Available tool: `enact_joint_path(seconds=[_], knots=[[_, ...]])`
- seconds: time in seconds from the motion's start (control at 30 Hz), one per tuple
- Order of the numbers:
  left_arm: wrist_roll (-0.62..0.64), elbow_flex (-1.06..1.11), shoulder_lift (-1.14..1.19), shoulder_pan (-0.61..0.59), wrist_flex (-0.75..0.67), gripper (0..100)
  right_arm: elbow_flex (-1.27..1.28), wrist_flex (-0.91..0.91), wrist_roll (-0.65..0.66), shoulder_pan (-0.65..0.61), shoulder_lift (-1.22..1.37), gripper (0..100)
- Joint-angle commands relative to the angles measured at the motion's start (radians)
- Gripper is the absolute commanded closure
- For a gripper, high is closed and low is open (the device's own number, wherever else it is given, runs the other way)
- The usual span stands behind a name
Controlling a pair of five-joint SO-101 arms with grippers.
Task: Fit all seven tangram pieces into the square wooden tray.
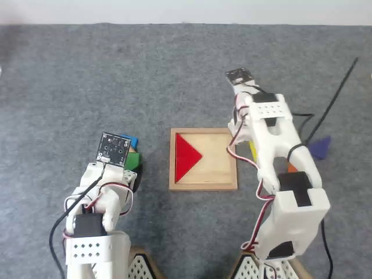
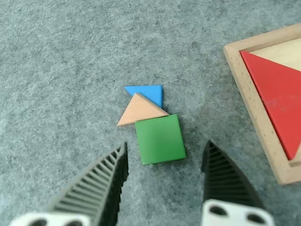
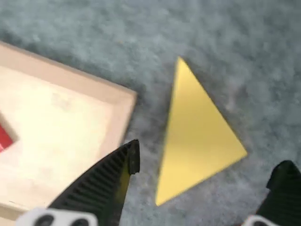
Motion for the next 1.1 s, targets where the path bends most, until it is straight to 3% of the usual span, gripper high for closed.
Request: enact_joint_path(seconds=[0.0, 0.6, 0.83, 1.07], knots=[[0.012, -0.002, 0.005, 0.005, -0.015, 75, 0.005, -0.050, 0.011, -0.022, -0.010, 57.8], [0.012, -0.002, 0.005, 0.005, -0.015, 75, -0.089, -0.054, 0.011, 0.027, 0.148, 58.1], [0.012, -0.002, 0.005, 0.003, -0.015, 75, -0.092, -0.001, -0.048, 0.027, 0.153, 76.2], [0.012, -0.002, 0.005, 0.003, -0.015, 75, -0.089, 0.004, -0.058, 0.039, 0.154, 76.4]])
